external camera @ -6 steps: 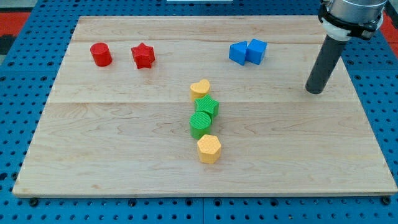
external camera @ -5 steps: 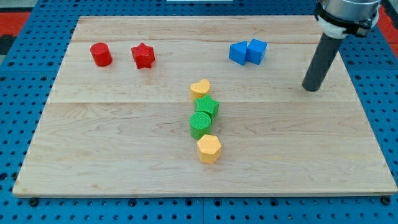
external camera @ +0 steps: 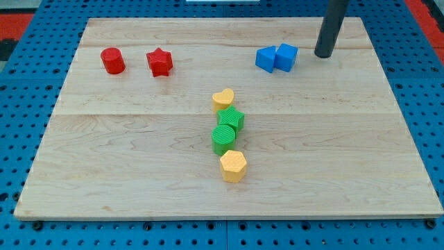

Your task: Move the blue triangle towards the red star

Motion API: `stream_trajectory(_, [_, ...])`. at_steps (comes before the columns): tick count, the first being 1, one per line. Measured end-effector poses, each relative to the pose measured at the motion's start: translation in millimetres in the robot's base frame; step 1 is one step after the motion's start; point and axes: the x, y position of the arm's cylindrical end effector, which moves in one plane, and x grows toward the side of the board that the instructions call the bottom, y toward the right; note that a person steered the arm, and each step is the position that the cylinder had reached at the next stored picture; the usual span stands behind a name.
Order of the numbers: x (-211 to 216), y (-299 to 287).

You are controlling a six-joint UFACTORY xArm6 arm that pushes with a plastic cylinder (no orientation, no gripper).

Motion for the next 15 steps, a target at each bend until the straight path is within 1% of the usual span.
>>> stream_trajectory(2, [-12,-9])
stream_trajectory(3, [-13,-33])
stream_trajectory(4, [10,-121])
stream_trajectory(5, [12,-147])
stream_trajectory(6, [32,-148])
stream_trajectory(7, [68,-129])
stream_trajectory(8, [70,-122])
stream_trajectory(9, [74,-103])
stream_trajectory(12, [77,-104])
stream_trajectory(13, [91,-90])
stream_trajectory(14, [92,-121])
stream_trajectory(15, [85,-225])
